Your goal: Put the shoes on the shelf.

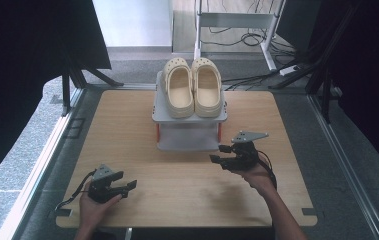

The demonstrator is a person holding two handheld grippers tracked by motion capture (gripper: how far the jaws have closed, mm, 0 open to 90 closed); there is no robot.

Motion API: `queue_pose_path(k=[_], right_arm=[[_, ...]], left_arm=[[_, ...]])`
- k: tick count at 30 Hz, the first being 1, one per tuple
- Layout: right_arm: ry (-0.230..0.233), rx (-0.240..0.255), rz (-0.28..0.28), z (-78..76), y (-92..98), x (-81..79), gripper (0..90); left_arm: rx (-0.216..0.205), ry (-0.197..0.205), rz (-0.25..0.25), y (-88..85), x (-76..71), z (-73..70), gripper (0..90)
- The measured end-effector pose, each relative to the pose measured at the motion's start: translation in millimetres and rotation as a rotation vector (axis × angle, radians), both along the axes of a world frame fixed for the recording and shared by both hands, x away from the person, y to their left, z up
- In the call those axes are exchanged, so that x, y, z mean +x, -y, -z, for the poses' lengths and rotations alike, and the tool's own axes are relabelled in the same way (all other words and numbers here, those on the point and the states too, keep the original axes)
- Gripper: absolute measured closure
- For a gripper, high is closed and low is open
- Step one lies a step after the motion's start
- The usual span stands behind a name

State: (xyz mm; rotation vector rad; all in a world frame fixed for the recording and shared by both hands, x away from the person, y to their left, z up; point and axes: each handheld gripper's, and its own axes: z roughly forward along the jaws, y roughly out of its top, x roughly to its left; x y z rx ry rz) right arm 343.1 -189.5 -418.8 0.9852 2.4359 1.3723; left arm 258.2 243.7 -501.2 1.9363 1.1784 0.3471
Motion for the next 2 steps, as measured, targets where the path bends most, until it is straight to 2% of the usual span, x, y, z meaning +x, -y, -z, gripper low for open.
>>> queue_pose_path(k=[2], right_arm=[[0.003,0.002,-0.004,0.8,-0.8,-0.9,42.4]], left_arm=[[0.001,0.001,0.0,-0.3,0.1,-0.2,32.5]])
